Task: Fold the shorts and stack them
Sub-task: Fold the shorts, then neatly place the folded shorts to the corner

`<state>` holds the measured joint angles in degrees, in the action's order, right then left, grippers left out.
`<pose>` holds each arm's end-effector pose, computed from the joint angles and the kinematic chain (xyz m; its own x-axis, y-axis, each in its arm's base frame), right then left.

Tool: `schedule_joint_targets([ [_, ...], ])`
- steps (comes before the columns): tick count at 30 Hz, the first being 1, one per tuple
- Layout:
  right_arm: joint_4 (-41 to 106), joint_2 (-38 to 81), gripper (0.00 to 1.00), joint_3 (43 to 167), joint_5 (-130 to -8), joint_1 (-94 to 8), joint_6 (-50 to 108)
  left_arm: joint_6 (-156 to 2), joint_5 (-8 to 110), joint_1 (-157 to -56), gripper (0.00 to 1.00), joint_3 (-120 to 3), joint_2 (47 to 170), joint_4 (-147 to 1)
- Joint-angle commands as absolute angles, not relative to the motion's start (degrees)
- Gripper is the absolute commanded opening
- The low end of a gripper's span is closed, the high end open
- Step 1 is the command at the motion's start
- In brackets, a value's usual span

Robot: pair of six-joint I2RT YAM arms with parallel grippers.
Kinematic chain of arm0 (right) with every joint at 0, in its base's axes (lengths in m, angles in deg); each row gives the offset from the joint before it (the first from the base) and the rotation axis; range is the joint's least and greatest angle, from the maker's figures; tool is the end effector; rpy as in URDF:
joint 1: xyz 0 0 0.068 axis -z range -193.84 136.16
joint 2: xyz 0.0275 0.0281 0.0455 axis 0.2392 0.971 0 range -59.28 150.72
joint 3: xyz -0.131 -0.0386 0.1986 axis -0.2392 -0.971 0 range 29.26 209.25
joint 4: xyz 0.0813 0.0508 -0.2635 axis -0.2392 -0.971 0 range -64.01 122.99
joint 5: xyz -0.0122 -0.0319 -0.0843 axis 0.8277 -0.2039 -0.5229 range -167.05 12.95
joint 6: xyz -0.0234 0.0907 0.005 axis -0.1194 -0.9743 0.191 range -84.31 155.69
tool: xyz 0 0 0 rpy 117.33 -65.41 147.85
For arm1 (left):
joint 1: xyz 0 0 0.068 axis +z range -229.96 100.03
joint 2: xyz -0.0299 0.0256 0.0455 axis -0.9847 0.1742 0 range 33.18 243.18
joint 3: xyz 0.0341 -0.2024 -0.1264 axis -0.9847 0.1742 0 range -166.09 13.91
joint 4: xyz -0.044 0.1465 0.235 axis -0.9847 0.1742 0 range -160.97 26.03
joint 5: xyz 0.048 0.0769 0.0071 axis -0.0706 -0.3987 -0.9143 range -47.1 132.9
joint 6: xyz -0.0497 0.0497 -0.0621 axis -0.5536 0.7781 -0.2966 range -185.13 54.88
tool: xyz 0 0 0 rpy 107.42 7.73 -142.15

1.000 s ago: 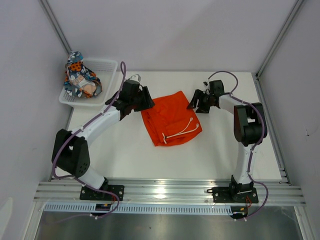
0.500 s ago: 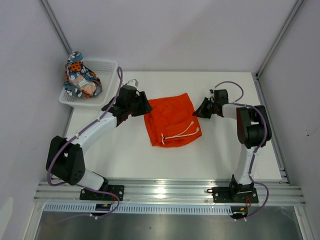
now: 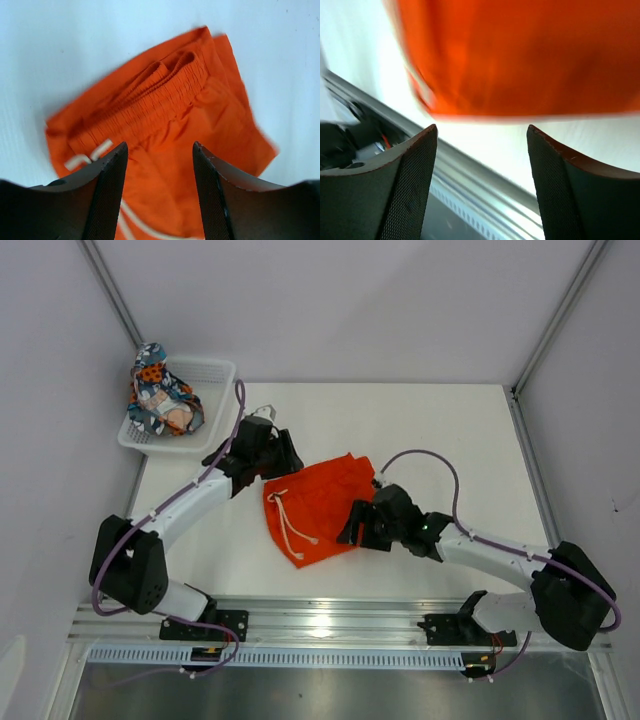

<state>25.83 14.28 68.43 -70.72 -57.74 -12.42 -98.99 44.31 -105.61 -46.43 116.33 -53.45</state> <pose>0.2283 0.2325 0.1300 -0.8764 0.1834 -0.4453 -0.1441 0.7824 0.6059 0.3426 -0.1667 0.1928 -0.7351 -0.2650 -0.6240 0.0481 0.8977 -0.4380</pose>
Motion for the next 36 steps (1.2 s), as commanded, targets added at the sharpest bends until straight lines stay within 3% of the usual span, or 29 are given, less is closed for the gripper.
schedule_joint_targets([
  [1,14.3,10.9,0.73,66.3,-76.6,-61.0,-15.4,-97.4,43.2,-105.7,0.58,-47.2,111.8,-51.5],
  [7,8.8,5.7,0.76,70.8,-74.0,-52.9,-5.8,-96.9,40.2,-105.5,0.67,-43.8,106.6,-48.9],
  [12,9.2,16.7,0.76,77.9,-65.6,-45.0,6.4,-96.2,39.6,-104.8,0.69,-39.5,104.3,-46.3],
  [21,20.7,31.1,0.75,79.9,-56.3,-40.2,10.7,-99.2,42.5,-101.0,0.71,-24.2,96.6,-53.4],
  [29,24.5,38.0,0.77,81.7,-53.4,-40.0,11.5,-99.5,42.5,-99.4,0.87,-17.5,90.2,-55.9],
  [32,25.6,39.3,0.74,81.7,-53.1,-40.0,11.2,-99.4,46.8,-98.0,0.90,-15.6,91.5,-58.7],
  [34,25.9,39.9,0.70,81.7,-53.1,-40.1,11.2,-99.4,48.5,-97.3,0.99,-14.8,92.5,-59.8],
  [36,26.2,40.7,0.64,81.7,-53.1,-40.1,11.3,-99.4,49.5,-97.0,0.99,-14.1,92.8,-61.6],
])
